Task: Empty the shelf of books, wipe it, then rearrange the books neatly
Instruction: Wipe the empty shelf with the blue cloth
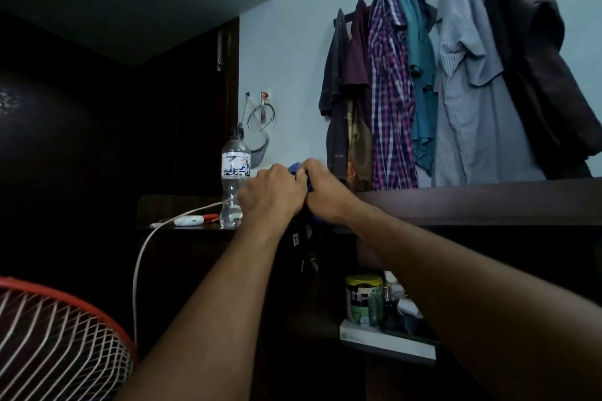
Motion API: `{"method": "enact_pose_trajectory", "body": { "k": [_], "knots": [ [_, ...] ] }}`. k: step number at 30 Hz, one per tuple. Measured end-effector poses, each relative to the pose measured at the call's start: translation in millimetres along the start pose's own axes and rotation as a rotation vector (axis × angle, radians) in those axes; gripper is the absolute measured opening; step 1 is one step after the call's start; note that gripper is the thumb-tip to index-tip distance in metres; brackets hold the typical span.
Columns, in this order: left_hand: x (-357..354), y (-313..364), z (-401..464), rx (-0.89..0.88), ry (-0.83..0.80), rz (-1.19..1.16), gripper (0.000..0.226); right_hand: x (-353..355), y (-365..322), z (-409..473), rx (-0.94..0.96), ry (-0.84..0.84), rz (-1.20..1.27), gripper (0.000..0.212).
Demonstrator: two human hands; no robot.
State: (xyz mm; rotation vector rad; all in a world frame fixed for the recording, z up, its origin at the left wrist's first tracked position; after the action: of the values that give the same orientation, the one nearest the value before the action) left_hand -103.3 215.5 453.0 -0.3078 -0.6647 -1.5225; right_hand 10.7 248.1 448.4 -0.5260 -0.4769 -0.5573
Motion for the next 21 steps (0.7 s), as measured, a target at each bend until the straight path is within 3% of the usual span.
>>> {"method": "enact_pose_trajectory", "body": {
  "k": [4,9,11,17,21],
  "knots": [
    [8.9,5.7,1.7,-0.047,-0.063,0.138,0.064,4.4,6.7,4.6,-0.056,-0.100,-0.045,0.035],
    [33.3,4.7,-13.1,-0.052,-0.079,0.139,0.085,67.3,-17.1,-25.9,-0.104,0.051,-0.108,0.065],
    [42.3,2.8,-19.1,-0.078,-0.055,0.093,0.080,85.8,-23.4,-41.7,-0.141,0.041,-0.153,0.070],
    [90.0,33.3,-63.0,-0.233,0.091,0.051,0.070,124.3,-70.0,-100.4,-0.106,0.006,-0.262,0.060],
    [104.8,82.3,-111.7,-0.369,-0.027,-0.166,0.060,138.4,-83.7,-153.1,-0.126,0.023,-0.233,0.050]
  ]
}}
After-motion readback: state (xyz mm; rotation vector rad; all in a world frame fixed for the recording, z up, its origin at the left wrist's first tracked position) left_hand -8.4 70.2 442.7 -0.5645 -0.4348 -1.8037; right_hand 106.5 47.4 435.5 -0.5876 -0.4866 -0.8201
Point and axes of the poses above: each hand's wrist, its own z-axis towards the middle knuckle, its own x-axis out of the back of the hand, y = z × x, the point moved 8 cm from there along z, towards the middle knuckle, and after that the axes turned 11 degrees about z, right-handed, at the moved point
